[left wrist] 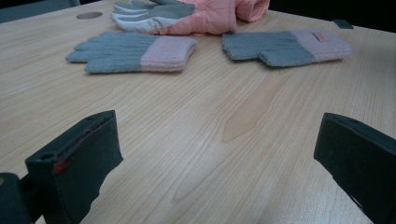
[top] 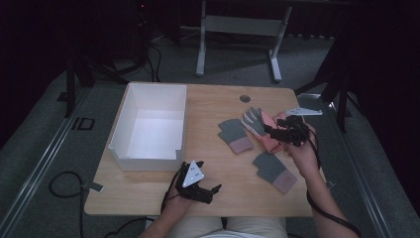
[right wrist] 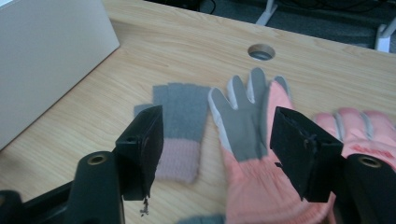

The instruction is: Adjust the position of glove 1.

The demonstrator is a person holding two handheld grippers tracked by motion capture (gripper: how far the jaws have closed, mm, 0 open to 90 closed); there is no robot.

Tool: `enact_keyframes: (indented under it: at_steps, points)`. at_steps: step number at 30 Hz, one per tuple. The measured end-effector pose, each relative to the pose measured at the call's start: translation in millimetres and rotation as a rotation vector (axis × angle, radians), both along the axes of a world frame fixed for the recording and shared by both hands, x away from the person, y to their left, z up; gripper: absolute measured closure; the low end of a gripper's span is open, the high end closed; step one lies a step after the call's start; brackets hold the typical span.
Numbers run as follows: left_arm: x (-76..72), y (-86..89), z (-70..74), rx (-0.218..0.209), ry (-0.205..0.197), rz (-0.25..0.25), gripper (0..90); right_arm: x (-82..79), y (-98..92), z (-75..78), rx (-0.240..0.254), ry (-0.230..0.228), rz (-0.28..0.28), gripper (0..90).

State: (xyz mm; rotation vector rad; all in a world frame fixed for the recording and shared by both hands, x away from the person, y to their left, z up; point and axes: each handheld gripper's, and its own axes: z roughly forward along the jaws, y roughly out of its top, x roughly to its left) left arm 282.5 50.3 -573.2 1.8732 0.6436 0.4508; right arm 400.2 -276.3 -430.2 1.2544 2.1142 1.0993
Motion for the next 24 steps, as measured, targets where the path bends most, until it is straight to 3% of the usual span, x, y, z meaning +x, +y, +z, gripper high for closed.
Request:
enact_keyframes:
  at_steps: [9, 13, 21, 24]
  points:
    - [-0.1, 0.6, 0.1, -0.001, -0.002, -0.004, 0.2, 19.4, 33.2, -13.6, -0.025, 0.041, 0.103, 52.7]
    - [-0.3, 0.6, 0.1, -0.004, -0.003, -0.003, 0.2, 30.3, 48.1, -24.0, -0.04, 0.069, 0.151, 55.8]
    - [-1.1, 0.6, 0.0, -0.002, -0.008, -0.002, 0.2, 53.8, 70.9, -44.4, -0.069, 0.124, 0.195, 60.3]
    - [-0.7, 0.9, 0.0, -0.003, -0.005, -0.003, 0.2, 63.6, 80.2, -54.1, -0.106, 0.145, 0.21, 60.2]
